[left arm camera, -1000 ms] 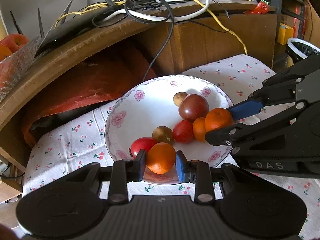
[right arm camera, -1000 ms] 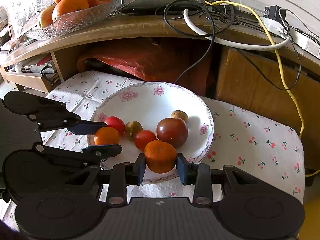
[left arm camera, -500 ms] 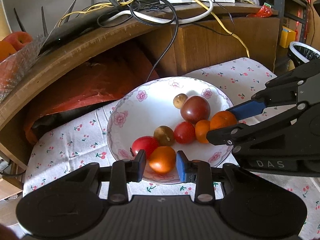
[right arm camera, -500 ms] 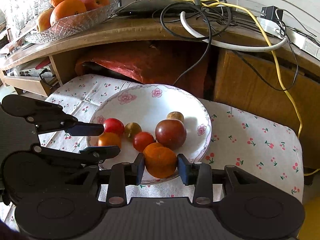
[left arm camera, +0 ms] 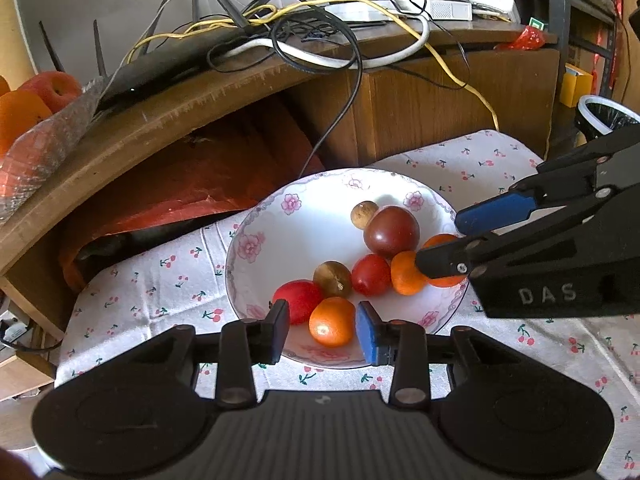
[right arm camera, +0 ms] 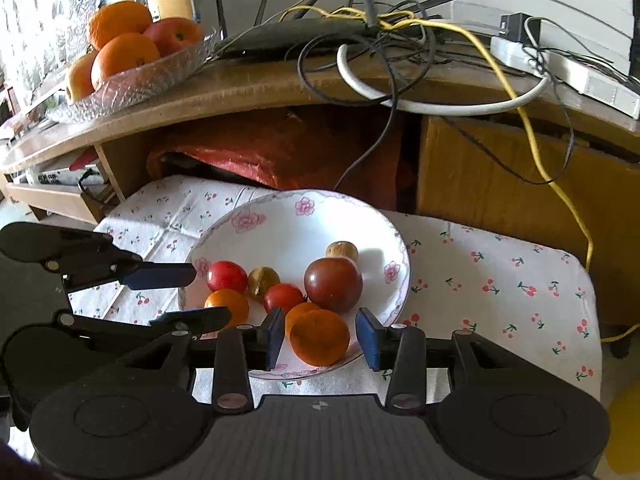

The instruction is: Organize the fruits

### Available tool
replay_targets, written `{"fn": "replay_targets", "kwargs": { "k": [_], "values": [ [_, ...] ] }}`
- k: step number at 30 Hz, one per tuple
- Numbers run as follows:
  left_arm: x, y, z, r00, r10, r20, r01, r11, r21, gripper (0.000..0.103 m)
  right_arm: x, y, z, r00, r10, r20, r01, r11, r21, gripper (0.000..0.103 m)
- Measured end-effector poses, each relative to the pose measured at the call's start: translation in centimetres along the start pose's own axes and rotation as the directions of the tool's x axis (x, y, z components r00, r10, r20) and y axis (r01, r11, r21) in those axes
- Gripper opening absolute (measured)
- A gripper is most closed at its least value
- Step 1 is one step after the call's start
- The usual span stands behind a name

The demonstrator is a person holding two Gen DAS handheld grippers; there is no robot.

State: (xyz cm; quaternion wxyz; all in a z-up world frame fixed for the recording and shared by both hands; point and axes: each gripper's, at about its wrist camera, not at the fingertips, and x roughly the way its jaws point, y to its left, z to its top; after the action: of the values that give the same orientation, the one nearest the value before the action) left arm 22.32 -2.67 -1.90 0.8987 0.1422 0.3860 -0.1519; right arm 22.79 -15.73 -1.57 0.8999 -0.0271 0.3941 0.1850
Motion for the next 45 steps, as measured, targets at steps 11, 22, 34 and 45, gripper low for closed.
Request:
{"fn": "replay_targets", "kwargs": {
  "k": [11, 22, 34, 45],
  "values": [
    [-1.9, -0.4, -0.7, 1.0, -0.014, 0.0, 0.014, 0.999, -0.049, 0.048, -2.2, 0.3, -1.7, 0.999, -0.046, -0.029, 0.047, 0.998, 0.039, 0.038],
    [-4.9, -0.9, -3.0, 1.0, -0.016, -0.014, 0.014, 0.994, -0.104, 0.057, -5.1, 2.3, -3.9, 0.997, -0.062, -0.044, 0.065, 0.995, 0.069, 0.042],
    [-7.3, -1.1, -4.8, 1.0, 0.02, -0.009, -0.021, 0.99, -0.136, 0.061, -7.0, 3.5, -5.9, 0.997, -0.063, -0.052, 0.067, 0.994, 0.084, 0.042],
    [-8.9, -1.9, -6.5, 0.999, 0.052, -0.008, -0.052, 0.983, -0.177, 0.07, -8.5, 4.5, -7.2, 0.998, -0.048, -0.05, 0.053, 0.994, 0.096, 0.043]
  ]
}}
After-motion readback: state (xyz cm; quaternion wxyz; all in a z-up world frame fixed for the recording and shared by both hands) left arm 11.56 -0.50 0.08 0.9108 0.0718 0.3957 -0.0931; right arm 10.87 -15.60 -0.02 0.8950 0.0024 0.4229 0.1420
